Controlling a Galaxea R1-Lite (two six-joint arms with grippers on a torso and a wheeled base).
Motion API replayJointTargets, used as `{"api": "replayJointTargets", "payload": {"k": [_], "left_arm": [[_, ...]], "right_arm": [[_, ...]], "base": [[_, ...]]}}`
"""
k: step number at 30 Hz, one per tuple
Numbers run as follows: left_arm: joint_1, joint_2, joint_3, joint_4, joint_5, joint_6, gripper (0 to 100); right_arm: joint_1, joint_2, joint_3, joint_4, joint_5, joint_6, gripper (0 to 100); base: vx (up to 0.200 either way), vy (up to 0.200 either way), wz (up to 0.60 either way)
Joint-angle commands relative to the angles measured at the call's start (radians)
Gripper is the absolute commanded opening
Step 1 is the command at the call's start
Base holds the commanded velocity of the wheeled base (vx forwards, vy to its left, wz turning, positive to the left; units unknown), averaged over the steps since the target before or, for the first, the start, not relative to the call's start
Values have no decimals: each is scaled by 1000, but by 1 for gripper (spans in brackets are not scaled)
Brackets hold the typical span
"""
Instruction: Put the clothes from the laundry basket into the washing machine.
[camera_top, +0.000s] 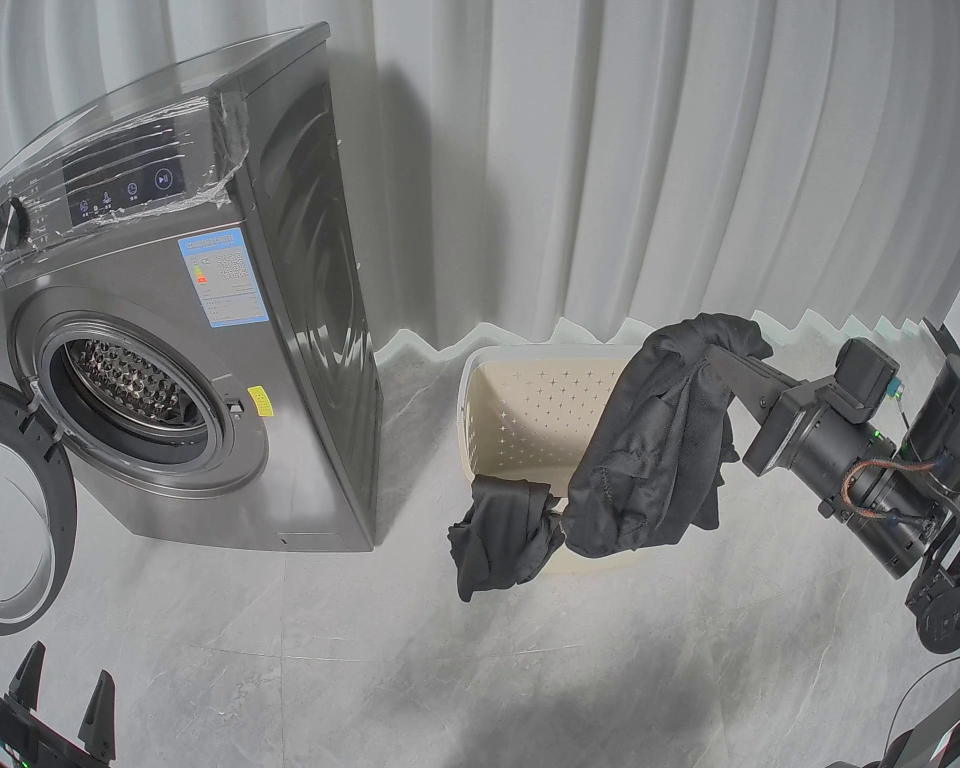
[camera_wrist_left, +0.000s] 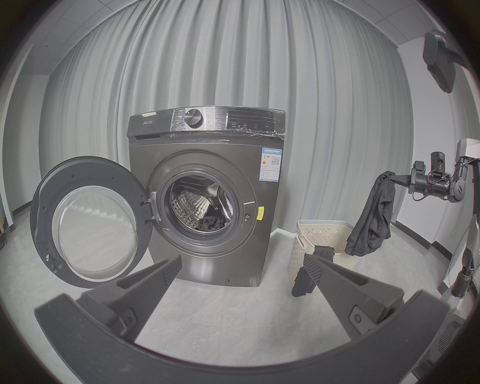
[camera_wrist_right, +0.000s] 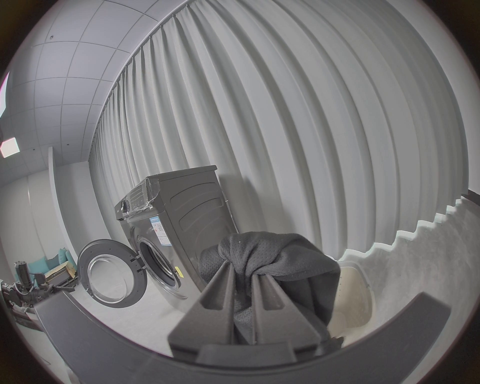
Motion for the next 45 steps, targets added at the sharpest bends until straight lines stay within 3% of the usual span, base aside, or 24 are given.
{"api": "replayJointTargets", "payload": {"k": [1, 19, 45], "left_arm": [[1, -16, 12, -1, 1, -2, 100], [1, -16, 12, -1, 1, -3, 100], [1, -16, 12, 1, 1, -3, 100]], "right_arm": [[8, 8, 2, -7, 0, -1, 0], [44, -16, 75, -21, 35, -7, 0], [52, -5, 75, -24, 43, -1, 0]], "base": [[0, 200, 0], [0, 200, 0], [0, 200, 0]]}}
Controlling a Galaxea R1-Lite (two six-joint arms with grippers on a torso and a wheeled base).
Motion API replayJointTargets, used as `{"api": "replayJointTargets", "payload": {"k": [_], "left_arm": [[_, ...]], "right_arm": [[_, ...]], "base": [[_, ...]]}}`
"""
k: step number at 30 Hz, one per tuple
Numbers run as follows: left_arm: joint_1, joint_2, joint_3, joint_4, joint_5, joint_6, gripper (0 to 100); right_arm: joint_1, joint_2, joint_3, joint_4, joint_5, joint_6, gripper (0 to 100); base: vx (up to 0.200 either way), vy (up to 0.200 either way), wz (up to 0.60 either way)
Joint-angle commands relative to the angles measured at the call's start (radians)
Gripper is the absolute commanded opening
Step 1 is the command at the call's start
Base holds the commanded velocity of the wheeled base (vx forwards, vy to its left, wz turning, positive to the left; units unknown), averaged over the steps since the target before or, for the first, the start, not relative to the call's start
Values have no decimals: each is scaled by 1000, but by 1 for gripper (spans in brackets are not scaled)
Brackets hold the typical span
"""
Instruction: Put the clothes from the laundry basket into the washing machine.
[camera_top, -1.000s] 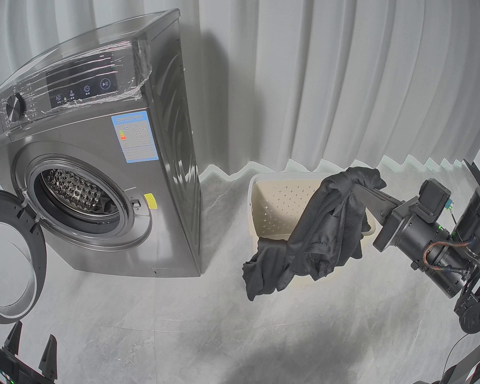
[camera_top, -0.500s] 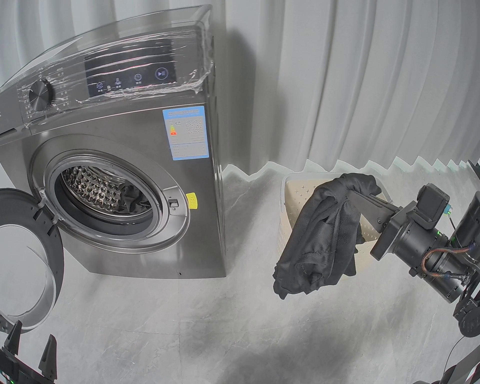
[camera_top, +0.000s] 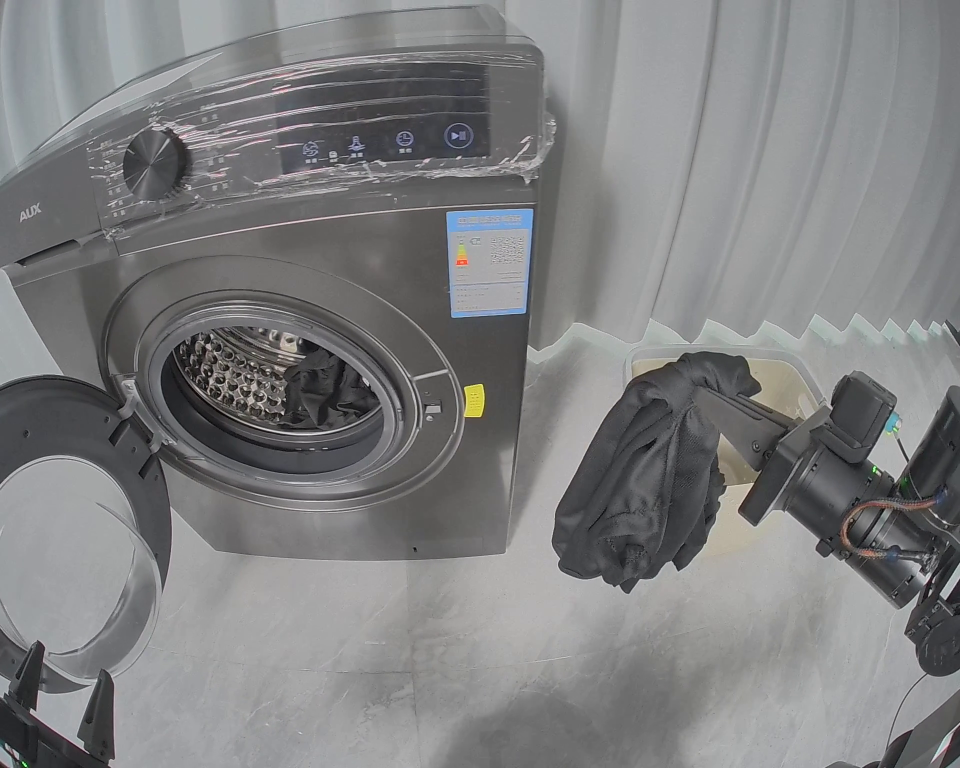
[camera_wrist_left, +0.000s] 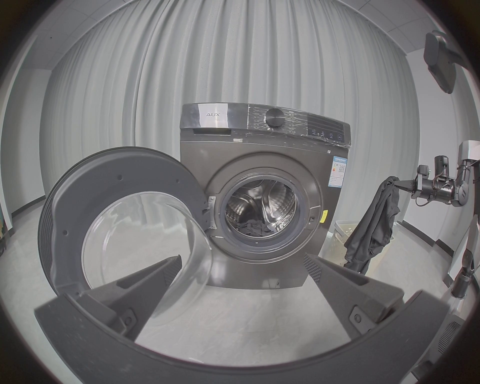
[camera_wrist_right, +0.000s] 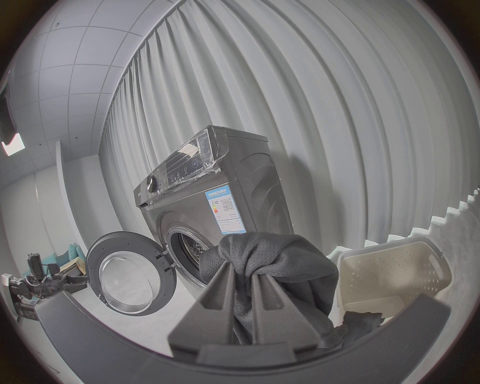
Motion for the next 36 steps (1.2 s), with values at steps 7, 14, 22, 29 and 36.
{"api": "replayJointTargets", "payload": {"k": [7, 14, 22, 29, 36], "left_arm": [[0, -16, 12, 0, 0, 0, 100], [0, -16, 12, 0, 0, 0, 100], [0, -16, 12, 0, 0, -2, 100], [0, -16, 12, 0, 0, 0, 100], [0, -16, 12, 0, 0, -2, 100]], "right_arm": [[6, 12, 2, -6, -1, 0, 0], [8, 17, 5, -20, -3, 0, 0], [8, 18, 7, -20, -3, 0, 0], [8, 26, 19, -21, -1, 0, 0], [8, 26, 19, -21, -1, 0, 0]], "base": [[0, 143, 0], [0, 0, 0], [-200, 0, 0], [0, 0, 0], [0, 57, 0]]}}
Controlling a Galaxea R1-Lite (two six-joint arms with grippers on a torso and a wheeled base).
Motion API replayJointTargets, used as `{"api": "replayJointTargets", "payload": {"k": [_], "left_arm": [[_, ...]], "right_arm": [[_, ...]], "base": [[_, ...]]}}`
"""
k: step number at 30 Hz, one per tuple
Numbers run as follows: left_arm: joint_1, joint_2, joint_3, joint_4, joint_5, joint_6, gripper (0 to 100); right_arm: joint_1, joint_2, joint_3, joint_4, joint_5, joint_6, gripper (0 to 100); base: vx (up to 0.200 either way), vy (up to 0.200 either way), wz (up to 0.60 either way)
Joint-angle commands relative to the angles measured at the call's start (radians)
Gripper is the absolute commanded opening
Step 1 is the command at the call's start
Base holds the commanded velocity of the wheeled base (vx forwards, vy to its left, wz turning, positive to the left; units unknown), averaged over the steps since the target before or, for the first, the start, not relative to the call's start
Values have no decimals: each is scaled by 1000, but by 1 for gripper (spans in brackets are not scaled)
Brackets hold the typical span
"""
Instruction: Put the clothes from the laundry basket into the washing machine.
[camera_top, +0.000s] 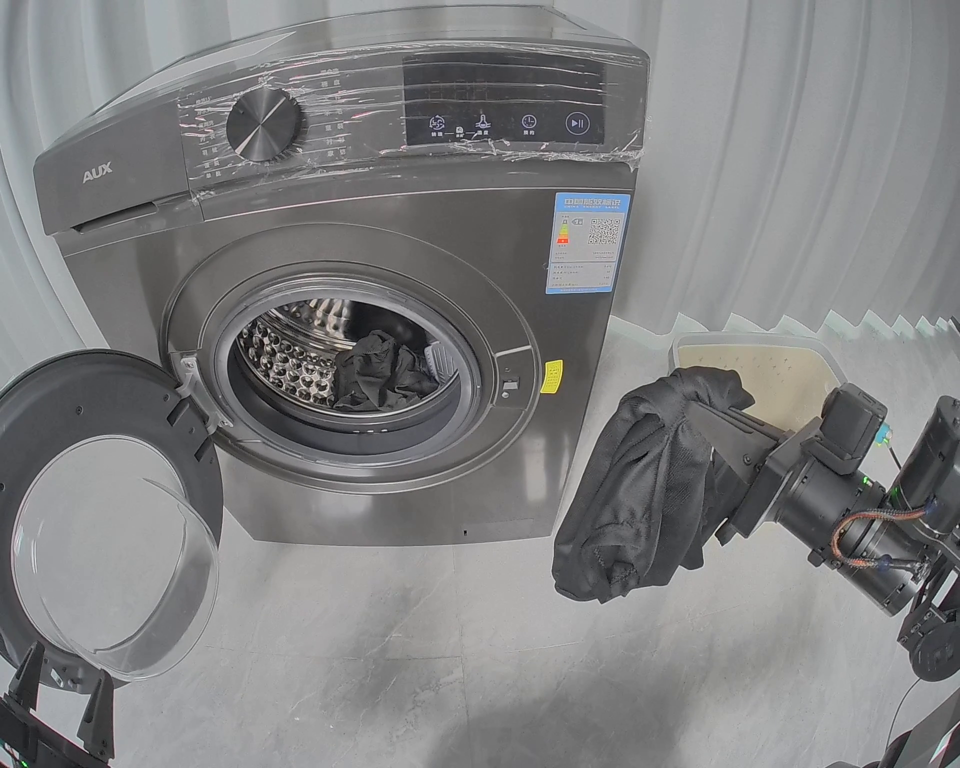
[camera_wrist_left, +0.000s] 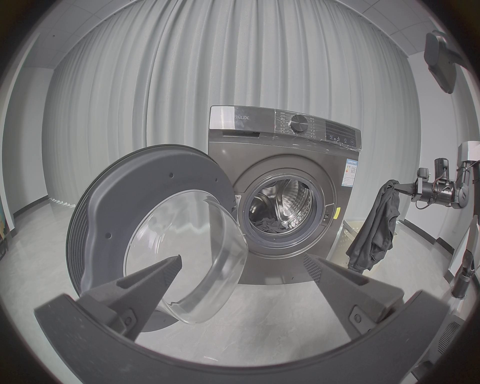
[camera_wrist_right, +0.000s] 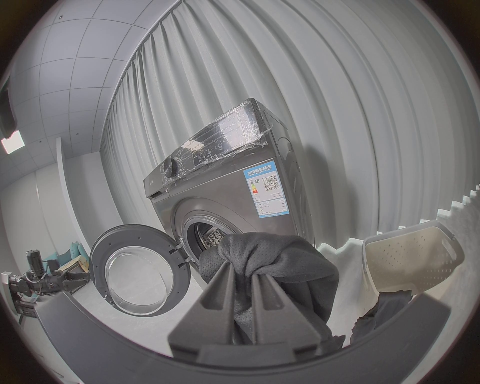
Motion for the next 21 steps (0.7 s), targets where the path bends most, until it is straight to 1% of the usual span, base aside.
{"api": "replayJointTargets", "payload": {"k": [1, 13, 17, 21], "left_arm": [[0, -17, 12, 0, 1, -1, 100], [0, -17, 12, 0, 1, -1, 100], [0, -17, 12, 0, 1, 0, 100], [0, -17, 12, 0, 1, 0, 100]], "right_arm": [[1, 3, 0, 0, 0, 0, 0], [2, 7, 5, 0, 0, 0, 0], [13, 13, 5, -2, 0, 0, 0], [15, 16, 7, -2, 0, -2, 0]], "base": [[0, 200, 0], [0, 200, 0], [0, 200, 0], [0, 0, 0]]}}
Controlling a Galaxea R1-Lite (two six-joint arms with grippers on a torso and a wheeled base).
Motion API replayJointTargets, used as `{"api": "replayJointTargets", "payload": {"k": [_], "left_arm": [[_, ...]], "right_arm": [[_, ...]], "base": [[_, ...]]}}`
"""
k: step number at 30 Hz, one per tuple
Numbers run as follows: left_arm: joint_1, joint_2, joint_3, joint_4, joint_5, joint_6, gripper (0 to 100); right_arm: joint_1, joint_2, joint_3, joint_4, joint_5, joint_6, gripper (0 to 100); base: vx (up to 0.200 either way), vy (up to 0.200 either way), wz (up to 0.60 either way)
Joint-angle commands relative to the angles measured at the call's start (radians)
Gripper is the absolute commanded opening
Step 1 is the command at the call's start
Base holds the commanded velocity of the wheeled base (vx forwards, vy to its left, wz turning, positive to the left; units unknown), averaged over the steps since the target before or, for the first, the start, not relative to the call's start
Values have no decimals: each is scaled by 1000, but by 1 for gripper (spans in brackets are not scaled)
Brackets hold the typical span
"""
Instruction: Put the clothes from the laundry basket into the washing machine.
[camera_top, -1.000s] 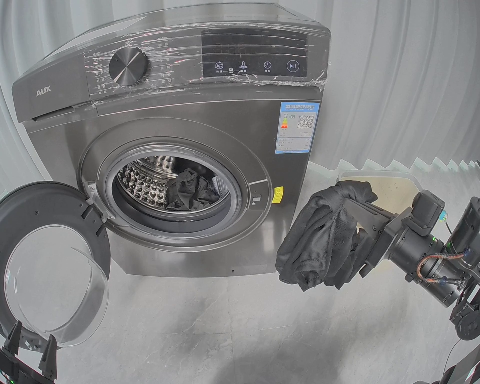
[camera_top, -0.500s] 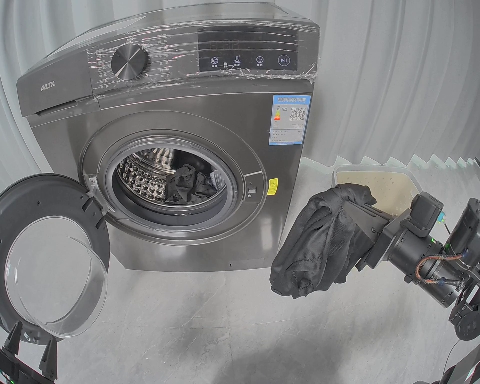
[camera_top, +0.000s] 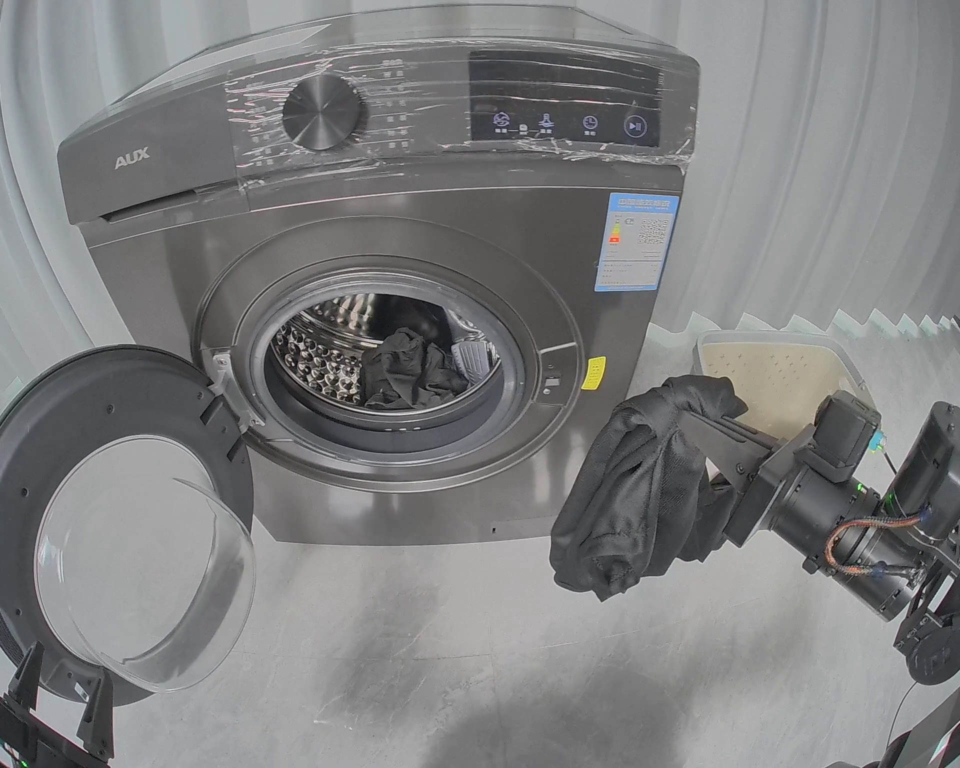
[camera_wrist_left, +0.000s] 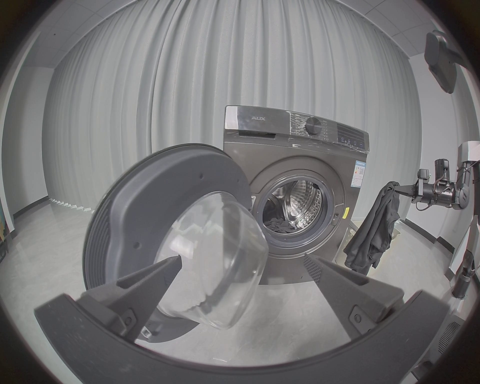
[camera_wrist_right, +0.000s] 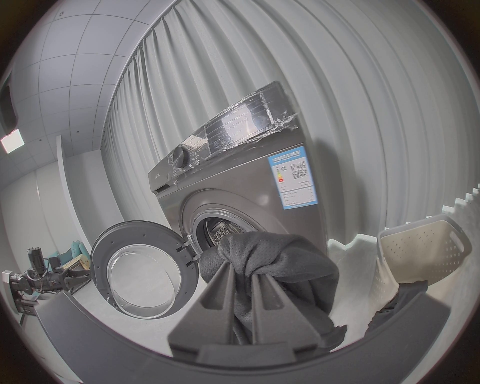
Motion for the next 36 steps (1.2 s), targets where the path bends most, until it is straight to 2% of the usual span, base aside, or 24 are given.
{"api": "replayJointTargets", "payload": {"k": [1, 12, 18, 22, 24, 30, 33, 34, 36], "left_arm": [[0, -17, 12, 0, 0, 0, 100], [0, -17, 12, 0, 0, 0, 100], [0, -17, 12, 0, 0, 2, 100], [0, -17, 12, 0, 0, 2, 100], [0, -17, 12, 0, 0, 2, 100], [0, -17, 12, -2, 0, 3, 100], [0, -17, 12, 0, 0, 3, 100], [0, -17, 12, -2, 0, 3, 100], [0, -17, 12, -2, 0, 3, 100]], "right_arm": [[2, 5, 2, -1, 0, -1, 0], [8, 5, 10, 1, -2, -1, 0], [8, 2, 8, 1, 12, -3, 0], [8, -7, 10, 19, 23, 22, 0], [14, -4, 28, 18, 24, 57, 0], [40, -11, 47, 24, 41, 63, 0], [38, -16, 76, 41, 44, 100, 0], [41, -10, 84, 55, 50, 131, 0], [45, -8, 85, 58, 49, 135, 0]], "base": [[0, 0, 0], [0, 0, 0], [0, 0, 0], [0, 0, 0], [0, 0, 0], [0, 0, 0], [0, 0, 0], [0, 0, 0], [0, 0, 0]]}}
